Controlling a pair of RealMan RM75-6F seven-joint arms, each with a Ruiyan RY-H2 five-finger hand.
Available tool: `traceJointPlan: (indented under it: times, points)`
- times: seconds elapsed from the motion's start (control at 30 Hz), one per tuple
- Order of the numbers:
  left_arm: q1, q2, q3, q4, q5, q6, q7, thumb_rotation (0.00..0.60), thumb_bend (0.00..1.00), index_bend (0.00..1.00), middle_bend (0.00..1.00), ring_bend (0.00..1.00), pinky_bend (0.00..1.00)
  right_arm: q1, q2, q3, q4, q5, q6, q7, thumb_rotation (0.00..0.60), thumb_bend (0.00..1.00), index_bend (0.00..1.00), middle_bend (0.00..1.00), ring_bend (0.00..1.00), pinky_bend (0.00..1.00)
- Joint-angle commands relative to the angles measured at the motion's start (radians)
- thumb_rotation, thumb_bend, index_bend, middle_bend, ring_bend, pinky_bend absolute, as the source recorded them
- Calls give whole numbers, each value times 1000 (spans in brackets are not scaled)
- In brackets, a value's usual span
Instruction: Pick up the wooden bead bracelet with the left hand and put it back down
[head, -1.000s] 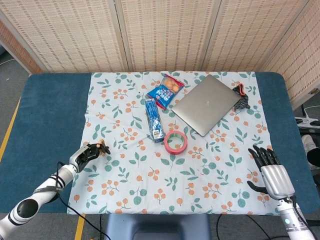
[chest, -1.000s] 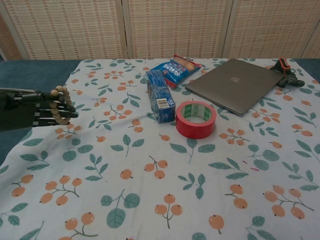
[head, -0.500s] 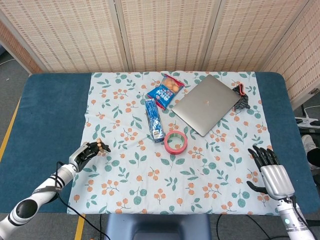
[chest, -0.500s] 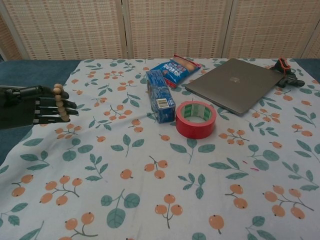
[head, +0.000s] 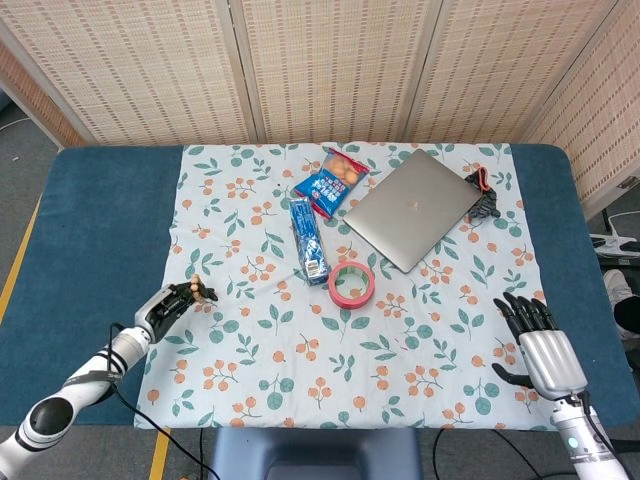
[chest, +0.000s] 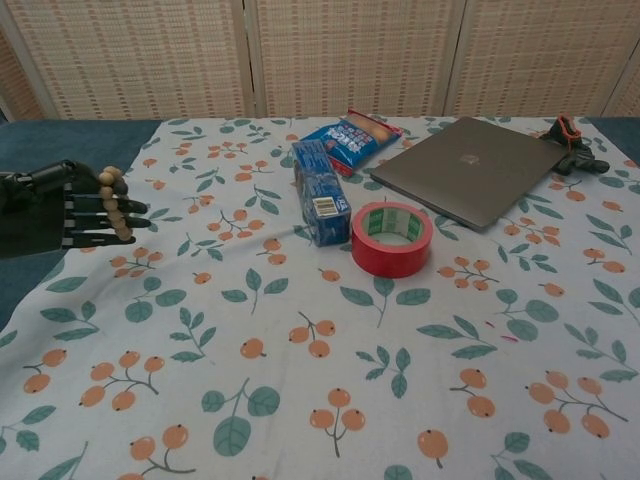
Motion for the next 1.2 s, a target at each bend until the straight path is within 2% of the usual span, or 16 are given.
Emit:
traceJointPlan:
  times: [0.03, 0.13, 0.17, 0.53, 0.6, 0.67, 0.73, 0.97, 1.2]
  points:
    - [0, -4, 0, 6, -6, 6, -2, 328, 372, 563, 454, 143, 19, 0, 1, 0, -1, -1, 1, 1, 557, 124, 0, 0, 0, 0]
    - [-3, -10, -2, 13, -14, 8, -6, 205, 368, 562, 460, 143, 17, -1, 1, -1, -1, -1, 1, -1, 558, 125, 0, 0, 0, 0]
    - [-4, -11, -1, 16, -14, 9, -5, 194, 367, 562, 461, 143, 16, -1, 1, -1, -2, -1, 1, 0, 557, 124, 0, 0, 0, 0]
    - [-14, -8, 8, 27, 3, -1, 26, 168, 402, 563, 469, 145, 17, 0, 0, 0, 0, 1, 0, 0, 557, 124, 0, 0, 0, 0]
    - [-14, -4, 10, 26, 5, -11, 31, 197, 452, 563, 469, 145, 17, 0, 0, 0, 0, 0, 1, 0, 558, 125, 0, 0, 0, 0]
    - [-15, -2, 12, 24, 15, -18, 45, 263, 552, 563, 466, 142, 17, 0, 0, 1, 0, 1, 1, 1, 558, 125, 0, 0, 0, 0]
    - [-12, -5, 8, 21, 17, -22, 52, 330, 598, 561, 458, 137, 16, 0, 0, 1, 1, 2, 1, 1, 558, 124, 0, 0, 0, 0]
    - [-6, -17, -8, 30, 19, -34, 74, 480, 509, 530, 437, 126, 16, 0, 0, 1, 1, 1, 0, 2, 558, 124, 0, 0, 0, 0]
    - [-2, -22, -16, 40, -3, -46, 75, 517, 478, 529, 437, 126, 16, 1, -2, 0, 2, 1, -2, -2, 558, 124, 0, 0, 0, 0]
